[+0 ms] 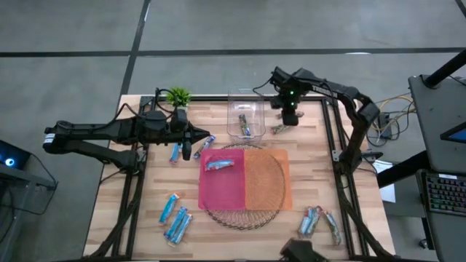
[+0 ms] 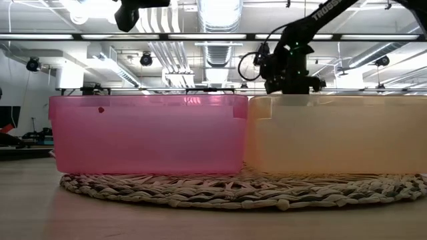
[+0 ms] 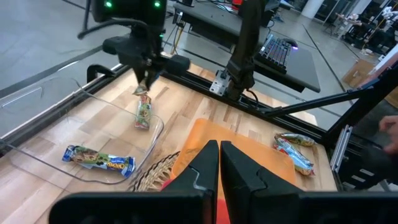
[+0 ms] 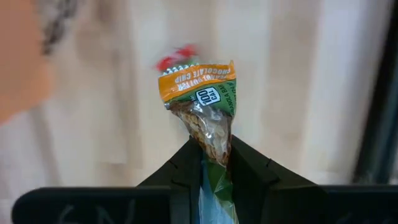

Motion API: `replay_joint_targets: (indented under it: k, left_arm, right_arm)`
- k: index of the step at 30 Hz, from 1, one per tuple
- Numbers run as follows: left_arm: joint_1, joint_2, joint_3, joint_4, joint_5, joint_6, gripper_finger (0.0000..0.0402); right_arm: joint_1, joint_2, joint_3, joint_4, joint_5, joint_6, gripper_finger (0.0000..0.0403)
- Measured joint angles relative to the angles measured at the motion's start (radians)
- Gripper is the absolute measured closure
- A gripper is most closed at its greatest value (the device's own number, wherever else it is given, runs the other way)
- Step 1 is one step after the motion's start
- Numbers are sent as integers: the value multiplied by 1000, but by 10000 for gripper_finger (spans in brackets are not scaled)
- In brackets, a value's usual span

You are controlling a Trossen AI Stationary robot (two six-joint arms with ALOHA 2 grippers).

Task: Pick and place Granola Bars by type
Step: Put the yellow granola bar into the orange bin

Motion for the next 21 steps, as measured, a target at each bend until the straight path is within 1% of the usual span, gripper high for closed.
replay_joint_targets:
  k: [7, 12, 17, 21]
  left_arm:
    - [0, 0, 0, 0, 0, -5, 402]
    - [0, 0, 0, 0, 17, -6, 402]
    - [-2, 0, 0, 0, 34, -6, 402]
    - [-2, 0, 0, 0, 36, -6, 402]
  right_arm:
    - [131, -26, 0, -67, -7, 93, 344]
    - [195, -59, 0, -74, -7, 169, 344]
    - [261, -116, 0, -74, -7, 275, 344]
    - [331, -171, 0, -72, -54, 396, 344]
